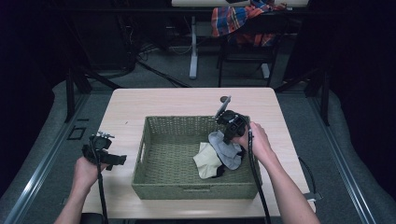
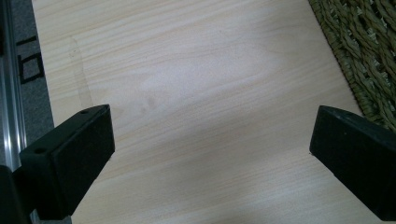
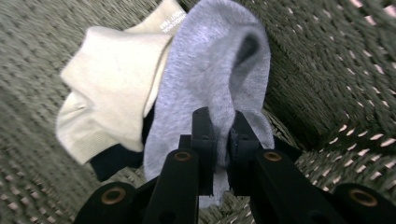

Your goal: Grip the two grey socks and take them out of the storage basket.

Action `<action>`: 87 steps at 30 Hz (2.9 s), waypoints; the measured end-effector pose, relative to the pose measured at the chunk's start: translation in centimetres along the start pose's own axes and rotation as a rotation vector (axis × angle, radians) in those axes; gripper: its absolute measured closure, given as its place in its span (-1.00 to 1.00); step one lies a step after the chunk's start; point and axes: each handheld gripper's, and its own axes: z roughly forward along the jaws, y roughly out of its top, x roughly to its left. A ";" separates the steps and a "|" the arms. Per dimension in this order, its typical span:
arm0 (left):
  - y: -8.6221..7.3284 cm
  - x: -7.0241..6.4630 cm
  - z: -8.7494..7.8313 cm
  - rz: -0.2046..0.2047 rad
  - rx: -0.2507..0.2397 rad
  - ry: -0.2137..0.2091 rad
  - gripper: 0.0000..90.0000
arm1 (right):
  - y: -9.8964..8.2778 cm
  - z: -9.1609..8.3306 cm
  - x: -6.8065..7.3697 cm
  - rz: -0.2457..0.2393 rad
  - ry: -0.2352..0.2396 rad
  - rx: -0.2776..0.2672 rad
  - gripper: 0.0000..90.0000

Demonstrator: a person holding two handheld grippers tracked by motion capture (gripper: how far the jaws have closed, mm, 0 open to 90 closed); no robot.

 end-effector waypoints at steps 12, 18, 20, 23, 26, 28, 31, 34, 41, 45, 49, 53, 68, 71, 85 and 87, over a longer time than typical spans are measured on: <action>0.0 -0.1 0.0 0.000 -0.001 0.000 -1.00 | -0.9 -3.4 -0.1 0.010 0.022 -0.088 0.88; 0.0 0.0 0.0 0.000 0.000 0.000 -1.00 | -1.3 -4.8 -0.1 0.018 0.033 -0.124 0.88; 0.0 0.0 0.0 0.000 0.002 -0.002 -1.00 | -1.5 -5.5 -0.1 0.018 0.032 -0.140 0.88; 0.0 0.0 0.0 0.000 0.002 -0.002 -1.00 | -1.7 -6.2 -0.1 0.018 0.027 -0.145 0.88; 0.0 0.0 0.1 0.001 0.003 -0.001 -1.00 | -1.8 -6.6 -0.1 0.020 0.026 -0.160 0.88; 0.0 0.0 0.1 -0.001 0.003 -0.002 -1.00 | -1.9 -7.0 0.0 0.021 0.029 -0.169 0.88; 0.1 -0.2 0.1 0.004 0.003 -0.003 -1.00 | -2.2 -7.7 0.1 0.019 0.023 -0.180 0.88; 0.2 -0.3 0.2 0.008 0.004 -0.004 -1.00 | -2.4 -8.0 0.2 0.023 0.022 -0.187 0.88; 0.1 -0.1 0.1 0.003 0.003 -0.004 -1.00 | -2.9 -9.3 0.2 0.026 0.017 -0.210 0.89; 0.0 -0.1 0.1 0.003 0.005 -0.004 -1.00 | -3.3 -10.1 0.2 0.026 0.014 -0.231 0.89; 0.0 0.0 0.1 -0.001 0.005 -0.004 -1.00 | -3.8 -10.6 -0.2 0.039 0.013 -0.240 0.89; 0.0 0.0 0.1 0.000 0.008 -0.007 -1.00 | -4.4 -11.0 -1.0 0.055 0.012 -0.234 0.89; 0.1 -0.1 0.0 0.001 0.003 -0.003 -1.00 | -7.9 -12.6 -4.2 0.167 -0.031 -0.252 0.89; 0.1 -0.1 0.0 0.002 0.001 -0.003 -1.00 | -8.6 -12.6 -5.1 0.193 -0.032 -0.255 0.89; 0.3 -0.2 0.1 0.003 -0.003 -0.005 -1.00 | -11.0 -9.6 -9.4 0.347 -0.075 -0.180 0.90; 0.3 -0.2 0.1 0.004 -0.003 -0.006 -1.00 | -11.1 -8.9 -9.8 0.353 -0.073 -0.169 0.90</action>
